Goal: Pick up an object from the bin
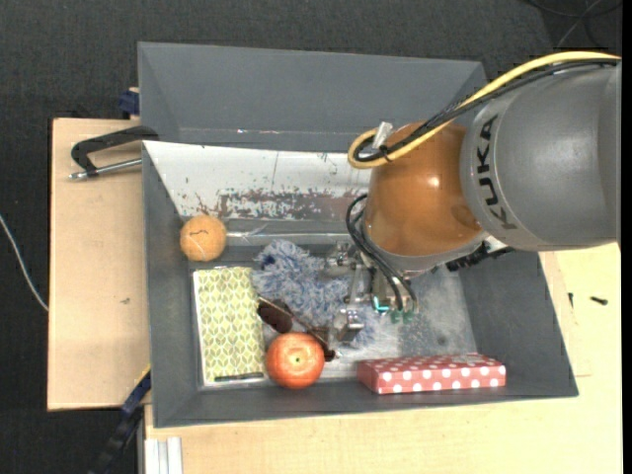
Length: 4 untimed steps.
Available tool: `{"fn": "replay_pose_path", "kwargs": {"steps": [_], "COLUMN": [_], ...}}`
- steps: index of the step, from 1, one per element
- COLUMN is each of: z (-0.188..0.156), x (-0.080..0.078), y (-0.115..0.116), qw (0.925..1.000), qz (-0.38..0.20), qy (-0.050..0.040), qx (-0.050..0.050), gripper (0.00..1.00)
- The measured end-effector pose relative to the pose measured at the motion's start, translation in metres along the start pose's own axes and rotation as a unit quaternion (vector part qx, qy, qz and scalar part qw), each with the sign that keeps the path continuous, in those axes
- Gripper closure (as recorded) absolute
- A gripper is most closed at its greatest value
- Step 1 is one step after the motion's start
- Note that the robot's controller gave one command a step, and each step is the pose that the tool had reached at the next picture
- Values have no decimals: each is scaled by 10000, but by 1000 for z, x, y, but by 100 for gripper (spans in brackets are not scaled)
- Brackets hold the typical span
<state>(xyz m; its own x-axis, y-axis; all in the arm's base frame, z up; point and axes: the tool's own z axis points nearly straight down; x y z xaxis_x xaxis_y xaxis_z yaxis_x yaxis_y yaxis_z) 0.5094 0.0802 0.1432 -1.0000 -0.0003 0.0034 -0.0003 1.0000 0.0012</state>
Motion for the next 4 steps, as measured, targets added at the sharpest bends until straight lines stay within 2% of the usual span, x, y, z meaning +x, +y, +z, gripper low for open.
{"fn": "replay_pose_path", "kwargs": {"steps": [1,2,3,4], "z": [-2,8,23,38], "x": [-1,-32,-50,-45], "y": [0,-13,-12,-4], "qw": [10000,9963,9938,9886], "qz": [4,856,1107,1504], "qy": [-23,-40,-41,-9], "qx": [-3,-11,-5,-4], "gripper": [0,0,0,0]}}
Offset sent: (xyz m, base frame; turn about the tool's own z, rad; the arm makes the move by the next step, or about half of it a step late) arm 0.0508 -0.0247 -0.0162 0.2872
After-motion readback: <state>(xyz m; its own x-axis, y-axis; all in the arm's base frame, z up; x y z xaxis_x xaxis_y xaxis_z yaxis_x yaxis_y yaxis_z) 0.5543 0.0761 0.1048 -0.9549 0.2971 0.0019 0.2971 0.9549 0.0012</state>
